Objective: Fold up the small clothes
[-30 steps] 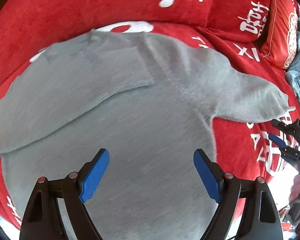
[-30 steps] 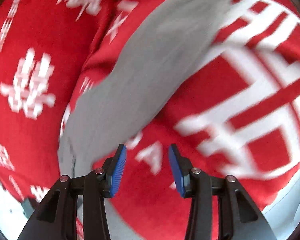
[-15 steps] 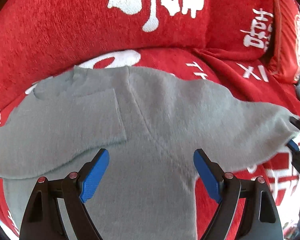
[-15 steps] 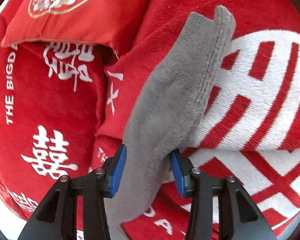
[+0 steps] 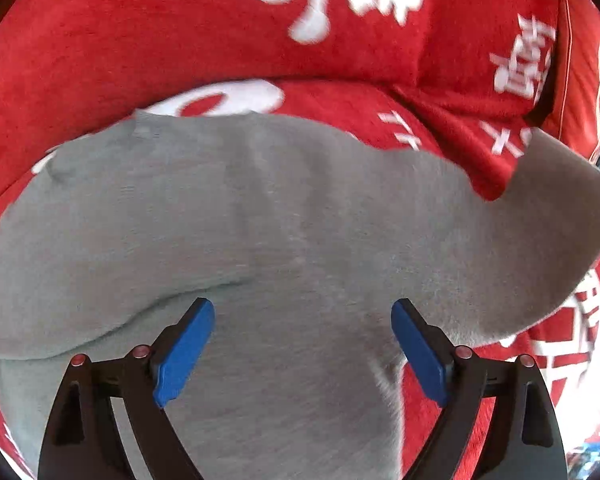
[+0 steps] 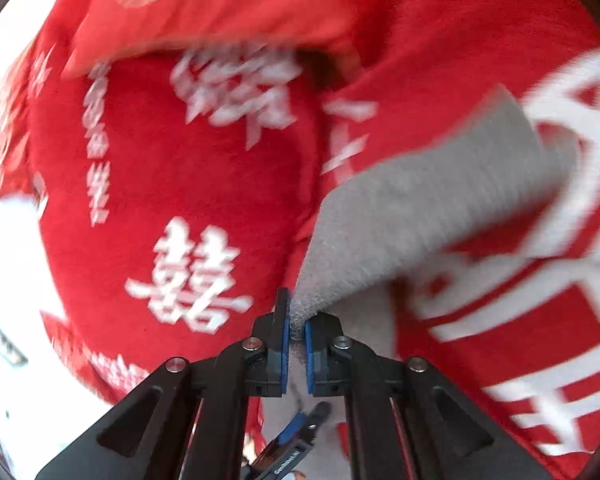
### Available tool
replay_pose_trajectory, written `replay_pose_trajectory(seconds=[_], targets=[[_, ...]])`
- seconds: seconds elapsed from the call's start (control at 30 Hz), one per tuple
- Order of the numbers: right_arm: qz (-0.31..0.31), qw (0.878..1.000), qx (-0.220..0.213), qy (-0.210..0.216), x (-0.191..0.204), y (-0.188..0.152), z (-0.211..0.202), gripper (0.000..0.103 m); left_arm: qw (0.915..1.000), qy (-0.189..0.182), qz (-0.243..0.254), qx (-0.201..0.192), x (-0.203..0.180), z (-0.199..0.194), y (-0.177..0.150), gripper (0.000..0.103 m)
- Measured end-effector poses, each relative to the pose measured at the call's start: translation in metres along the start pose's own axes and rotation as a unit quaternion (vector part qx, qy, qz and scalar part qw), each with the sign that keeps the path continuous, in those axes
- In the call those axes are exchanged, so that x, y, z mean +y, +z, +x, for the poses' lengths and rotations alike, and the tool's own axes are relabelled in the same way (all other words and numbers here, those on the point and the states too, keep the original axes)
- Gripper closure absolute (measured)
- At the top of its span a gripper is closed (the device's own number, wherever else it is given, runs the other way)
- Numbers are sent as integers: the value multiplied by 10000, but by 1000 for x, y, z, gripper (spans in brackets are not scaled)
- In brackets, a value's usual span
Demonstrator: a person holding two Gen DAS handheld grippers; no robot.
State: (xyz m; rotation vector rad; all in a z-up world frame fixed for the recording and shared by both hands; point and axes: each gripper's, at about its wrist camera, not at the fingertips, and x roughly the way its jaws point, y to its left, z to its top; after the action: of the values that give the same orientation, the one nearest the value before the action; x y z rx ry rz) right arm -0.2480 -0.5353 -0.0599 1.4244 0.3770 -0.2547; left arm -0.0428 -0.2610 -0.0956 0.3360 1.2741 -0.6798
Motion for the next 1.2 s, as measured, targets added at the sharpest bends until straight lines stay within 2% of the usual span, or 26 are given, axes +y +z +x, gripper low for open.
replay_pose_trajectory(seconds=[0.1,0.17,0.23,0.33,0.53,0.6,0.67,0.7,0.73,0.77,0.87,1.0,1.03,1.07,1.1,1.13,1.2], targets=[[-557,9972,463,203,45,-19,39,96,9998,-32,-147,-156,38,-22,-4,12],[-1083,9902,831,279,79,-41,69,96,9992,45,-322,-217,71,-36,-7,12],[-1631,9791,1190,260,110,-66,102,96,9981,132,-524,-290,103,-48,-11,12],[-2402,9531,1831,188,147,-121,156,96,9955,376,-782,-382,153,-62,-20,12],[-3248,9029,2797,-321,162,-220,240,96,9862,979,-1254,-466,240,-76,-47,12],[-3441,8850,3060,-684,151,-249,261,94,9818,1129,-1470,-407,260,-74,-57,12],[-3555,8706,3215,-1107,139,-268,274,92,9781,1117,-1736,-266,281,-70,-66,12],[-3565,8645,3288,-1319,133,-274,279,87,9764,1102,-1847,-208,288,-67,-70,12],[-3543,8595,3355,-1519,125,-279,280,67,9746,1086,-1952,-169,295,-66,-76,12],[-3498,8589,3363,-1640,119,-282,278,46,9737,1065,-2010,-150,298,-65,-79,12],[-3214,8791,3115,-1639,114,-275,261,45,9732,980,-2072,-153,304,-66,-87,12],[-2098,9343,2386,-1616,106,-246,250,46,9746,887,-2051,-167,306,-70,-96,12],[-1684,9476,2217,-1565,100,-237,250,57,9748,862,-2048,-187,309,-73,-99,12],[-1412,9554,2090,-1536,96,-232,251,89,9750,846,-2044,-212,310,-75,-102,12],[-1478,9550,2011,-1604,100,-231,254,96,9750,840,-2044,-233,311,-78,-104,12],[-1756,9508,1979,-1614,109,-235,259,96,9747,853,-2050,-245,310,-84,-110,12],[-2787,9234,2141,-1542,139,-258,273,97,9735,882,-2095,-256,314,-89,-120,12]])
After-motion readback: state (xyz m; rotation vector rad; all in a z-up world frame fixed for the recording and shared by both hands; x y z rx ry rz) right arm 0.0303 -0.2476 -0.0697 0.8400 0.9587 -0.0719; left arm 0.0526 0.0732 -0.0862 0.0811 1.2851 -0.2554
